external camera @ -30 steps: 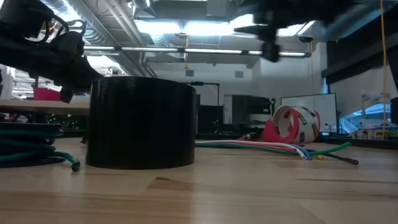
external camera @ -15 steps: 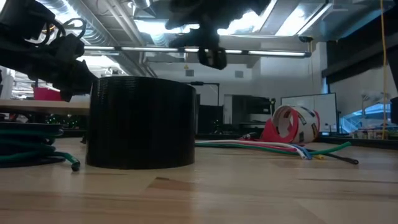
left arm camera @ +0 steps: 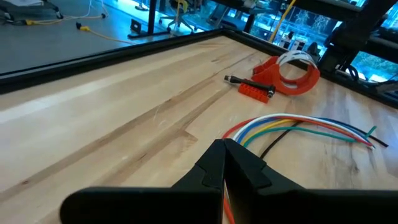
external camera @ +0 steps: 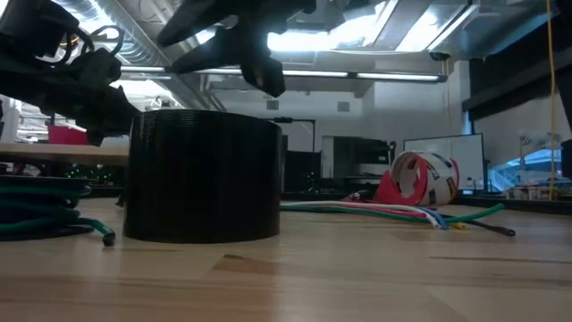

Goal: Coil cords
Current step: Move the duct tape to the center of the table

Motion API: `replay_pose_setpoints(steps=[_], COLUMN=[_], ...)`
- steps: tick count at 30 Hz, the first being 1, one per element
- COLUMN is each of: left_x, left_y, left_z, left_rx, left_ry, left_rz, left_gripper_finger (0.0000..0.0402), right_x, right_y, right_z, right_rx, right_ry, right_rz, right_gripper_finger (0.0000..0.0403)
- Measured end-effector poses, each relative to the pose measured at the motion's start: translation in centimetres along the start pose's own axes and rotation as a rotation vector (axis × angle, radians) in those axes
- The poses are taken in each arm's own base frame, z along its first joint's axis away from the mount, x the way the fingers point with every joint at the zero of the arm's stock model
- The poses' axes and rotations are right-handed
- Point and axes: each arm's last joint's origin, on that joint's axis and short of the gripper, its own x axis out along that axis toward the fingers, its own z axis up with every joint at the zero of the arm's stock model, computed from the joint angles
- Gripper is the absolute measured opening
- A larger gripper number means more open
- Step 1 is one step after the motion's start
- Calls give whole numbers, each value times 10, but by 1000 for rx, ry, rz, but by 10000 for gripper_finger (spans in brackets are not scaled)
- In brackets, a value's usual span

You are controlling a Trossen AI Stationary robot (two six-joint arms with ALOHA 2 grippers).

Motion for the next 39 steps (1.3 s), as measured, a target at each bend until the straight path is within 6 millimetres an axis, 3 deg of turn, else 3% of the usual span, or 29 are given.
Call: replay_pose_setpoints(steps=[10, 30, 39], left_x=[0, 0, 0], left_y=[0, 0, 0], left_z=[0, 0, 0], left_rx=[-1, -4, -2], left_ry=[0, 0, 0], left_rz=[0, 0, 0], left_gripper_finger=[0, 0, 0], right_x=[28, 24, 6], right_y=[15, -2, 4], right_z=[-15, -27, -14], right_rx=[-29, 63, 9], right_ry=[12, 49, 21], right_rz=[-27, -319, -484], right_gripper_finger=[112, 112, 112])
